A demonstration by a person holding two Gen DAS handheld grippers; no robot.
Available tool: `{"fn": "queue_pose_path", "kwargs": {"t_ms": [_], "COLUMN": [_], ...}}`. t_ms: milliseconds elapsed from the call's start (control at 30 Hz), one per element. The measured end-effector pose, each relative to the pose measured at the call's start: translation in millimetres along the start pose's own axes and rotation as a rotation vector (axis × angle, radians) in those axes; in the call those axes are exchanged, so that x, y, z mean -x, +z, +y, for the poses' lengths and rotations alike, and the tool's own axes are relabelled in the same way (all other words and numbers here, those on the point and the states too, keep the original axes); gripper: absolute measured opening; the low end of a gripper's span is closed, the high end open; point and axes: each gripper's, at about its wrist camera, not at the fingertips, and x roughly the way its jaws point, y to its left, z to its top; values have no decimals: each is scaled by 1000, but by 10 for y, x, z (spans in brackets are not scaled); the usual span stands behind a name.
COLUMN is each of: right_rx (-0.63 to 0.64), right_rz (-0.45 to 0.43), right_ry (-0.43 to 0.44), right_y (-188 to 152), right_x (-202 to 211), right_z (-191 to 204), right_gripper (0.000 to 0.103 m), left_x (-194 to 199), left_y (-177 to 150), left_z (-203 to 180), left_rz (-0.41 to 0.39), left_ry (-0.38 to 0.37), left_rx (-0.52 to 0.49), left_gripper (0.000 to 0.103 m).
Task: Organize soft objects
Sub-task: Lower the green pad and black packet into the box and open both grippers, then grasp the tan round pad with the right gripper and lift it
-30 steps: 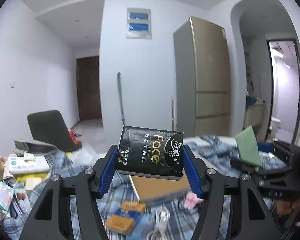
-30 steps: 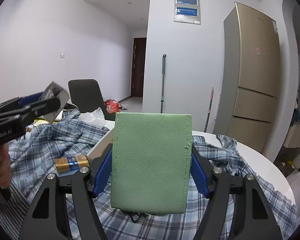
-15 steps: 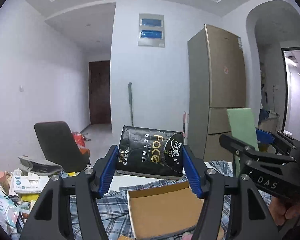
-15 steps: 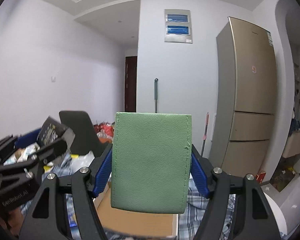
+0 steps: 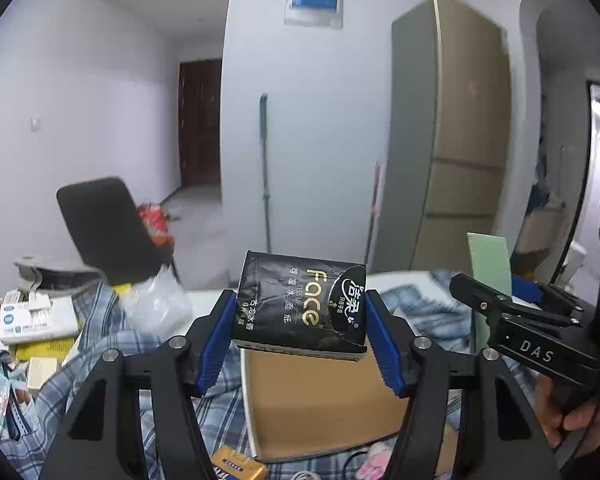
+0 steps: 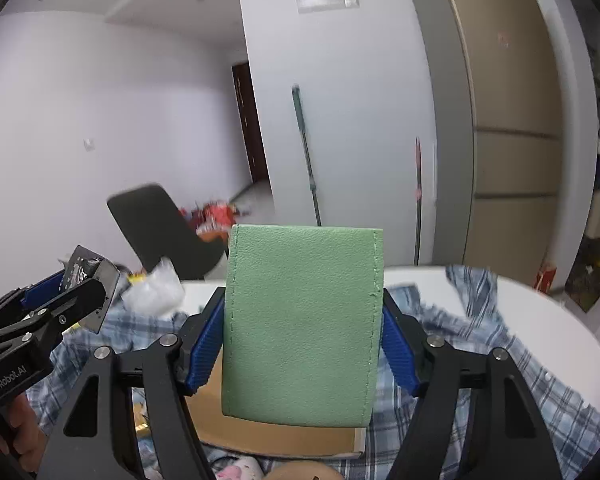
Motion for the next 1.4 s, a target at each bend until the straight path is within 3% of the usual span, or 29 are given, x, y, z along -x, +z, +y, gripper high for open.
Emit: {"fn": "queue_pose_path", "kwargs": {"t_ms": [333,667,900,967,1000,1033,1300,1400], "right_rx": [57,42,53,51,51,52,48,64], "right_rz": [262,421,469,474,476,478,424,373], "right_ry": [-17,-3,0,-4,-12,-25,-39,-84], "right_y": [-452,-753,-853,-860,-863,-862,-733,-591], "right_x": [-747,-1129,-1200,-1206,-1212,-1218,-1098,-965], "right_z": [-62,-126,-68,-74,-82,-87,-99,-78], "right_gripper": [69,70,74,86,89,89,89,89], "left_x": [-762,-1140,-1135,-1117,-1104,-1093,-888,-662], "left_y": [-458,-769,-788,-776,-767,-754,-577,-407], "left_z": [118,154,175,169,162,150,116,109], "left_rz": [263,376,376,366,358,349,292,234], "left_ry": [16,24,11,20,20,26,9,9], "left_rx": [27,5,13,10,6,-2,-15,-25], "left_gripper": [65,65,67,77,85,86,86,86]}}
